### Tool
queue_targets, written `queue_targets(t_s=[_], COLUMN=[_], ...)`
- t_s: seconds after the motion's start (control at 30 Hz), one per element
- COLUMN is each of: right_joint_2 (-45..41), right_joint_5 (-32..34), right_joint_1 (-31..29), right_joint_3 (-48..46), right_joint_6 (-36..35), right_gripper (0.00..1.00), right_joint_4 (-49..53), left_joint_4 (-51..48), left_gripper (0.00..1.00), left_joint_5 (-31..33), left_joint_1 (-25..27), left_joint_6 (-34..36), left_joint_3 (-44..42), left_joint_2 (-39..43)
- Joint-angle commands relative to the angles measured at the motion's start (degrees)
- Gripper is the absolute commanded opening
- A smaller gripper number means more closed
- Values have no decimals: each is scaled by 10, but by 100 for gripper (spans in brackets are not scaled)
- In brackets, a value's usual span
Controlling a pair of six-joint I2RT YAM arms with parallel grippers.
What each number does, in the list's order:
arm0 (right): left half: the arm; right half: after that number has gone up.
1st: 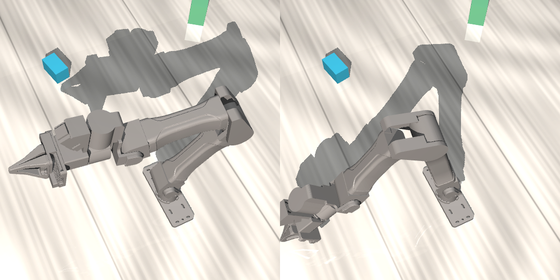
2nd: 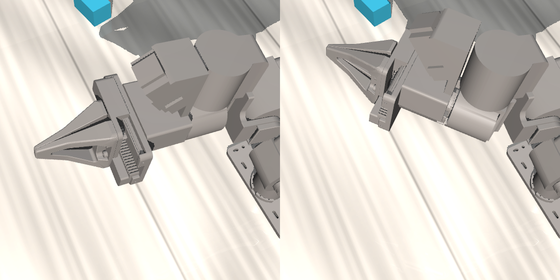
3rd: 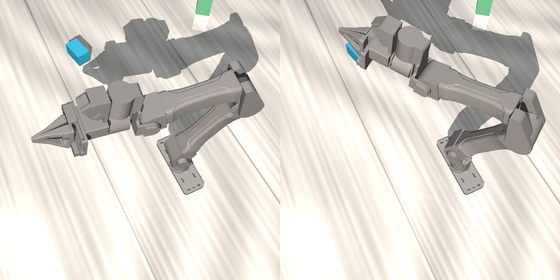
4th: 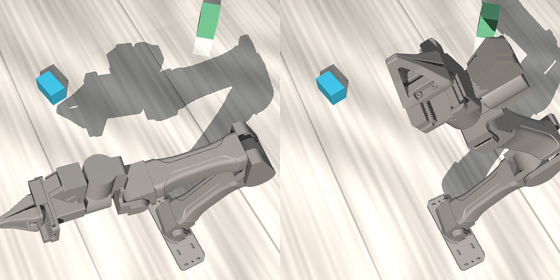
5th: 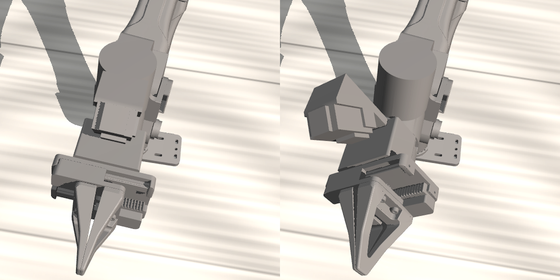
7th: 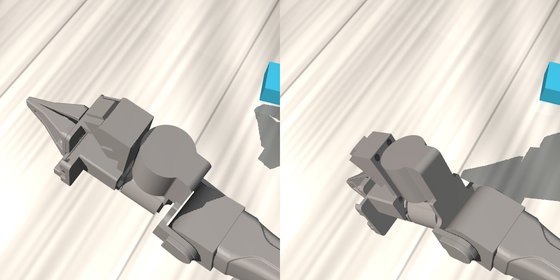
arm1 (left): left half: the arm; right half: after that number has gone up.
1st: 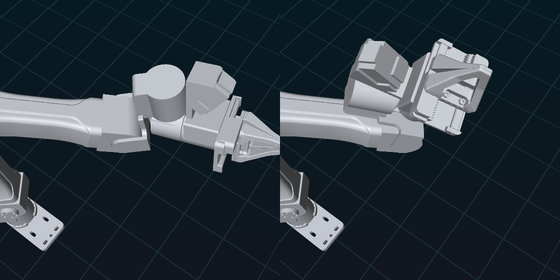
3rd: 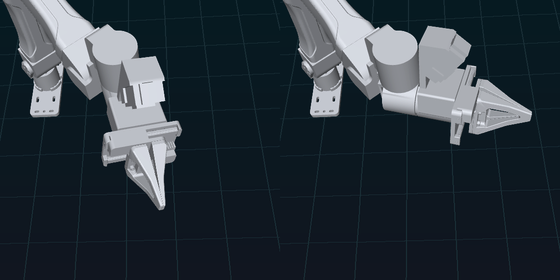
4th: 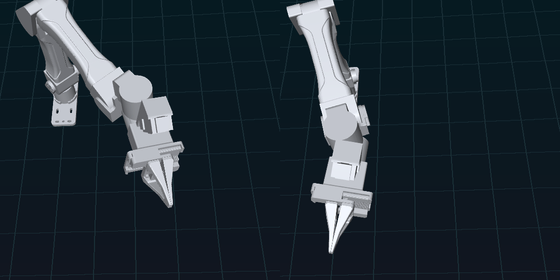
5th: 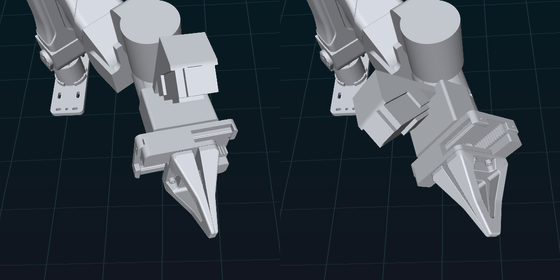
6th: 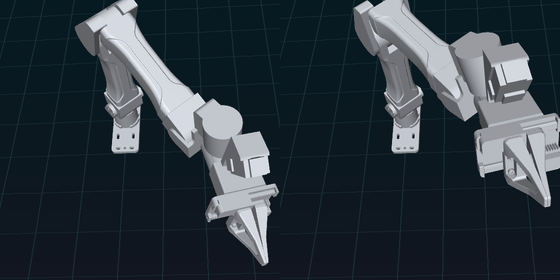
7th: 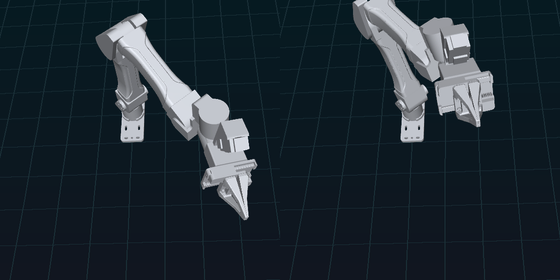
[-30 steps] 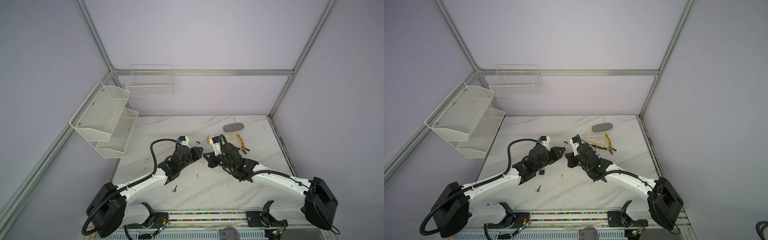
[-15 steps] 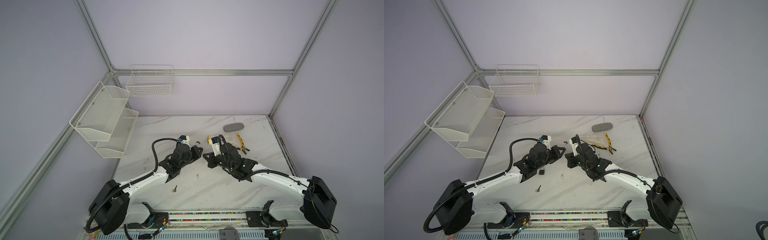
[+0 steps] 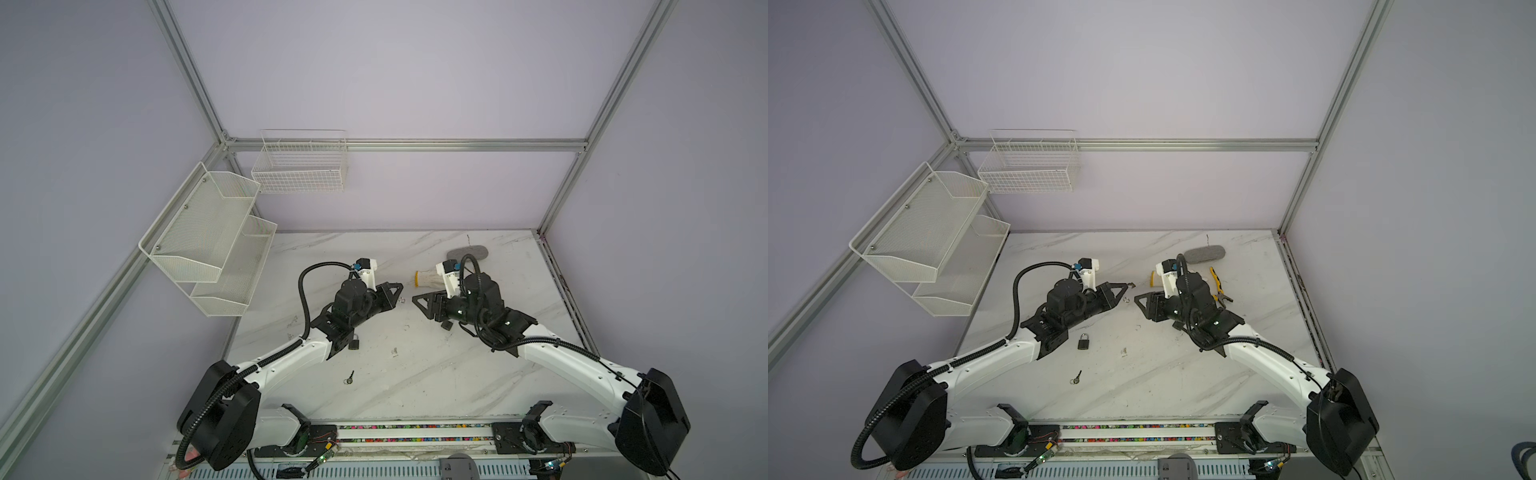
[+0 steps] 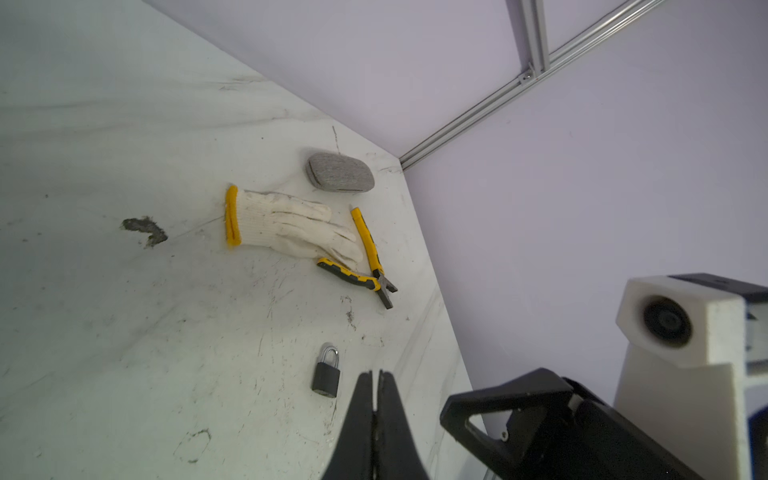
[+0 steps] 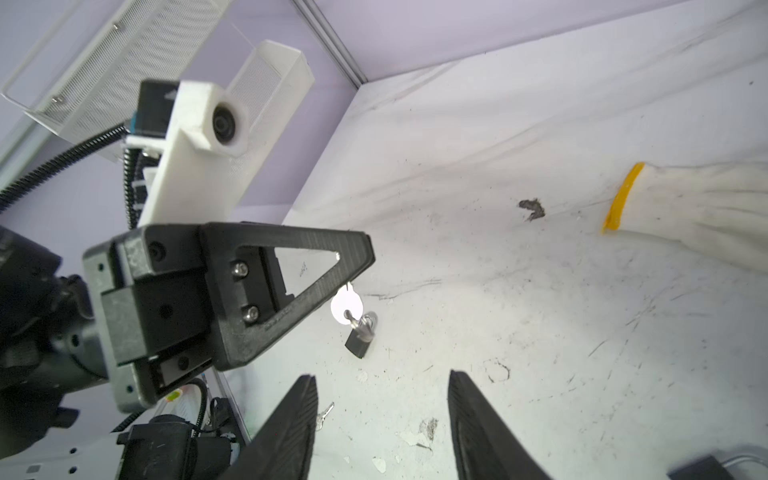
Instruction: Unlock with the key
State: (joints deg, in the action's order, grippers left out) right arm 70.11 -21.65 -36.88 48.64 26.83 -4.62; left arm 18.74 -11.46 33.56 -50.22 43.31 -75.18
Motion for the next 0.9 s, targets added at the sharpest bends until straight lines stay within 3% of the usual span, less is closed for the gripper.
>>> queue_targets(t_s=[0.0,0.13,0.47,0.77,0.87], right_joint_2=[-10,0,-7,28,38], right_joint_5=[-137,-215,-272,-334,-339], right_joint_1=[29,51,104,111,112], right_joint_3=[18,23,-10,-42,-46], right_joint_6=[28,40,68,134,137], right_gripper=[54,53,48,45,42], right_joint_4=[-23,-52,-141,-284,-290], left_joint_4=[85,119,155,197,212], left_gripper=[0,0,0,0,0], left_joint_5=[-103,-158,-198,-215,-215], left_joint_1=[-5,-6,-6,-6,-6], left_joint_6=[99,119,140,124,117], left_joint_3=[64,86,96,101,103], left_joint_2=[-12,-32,-33,-41,-47])
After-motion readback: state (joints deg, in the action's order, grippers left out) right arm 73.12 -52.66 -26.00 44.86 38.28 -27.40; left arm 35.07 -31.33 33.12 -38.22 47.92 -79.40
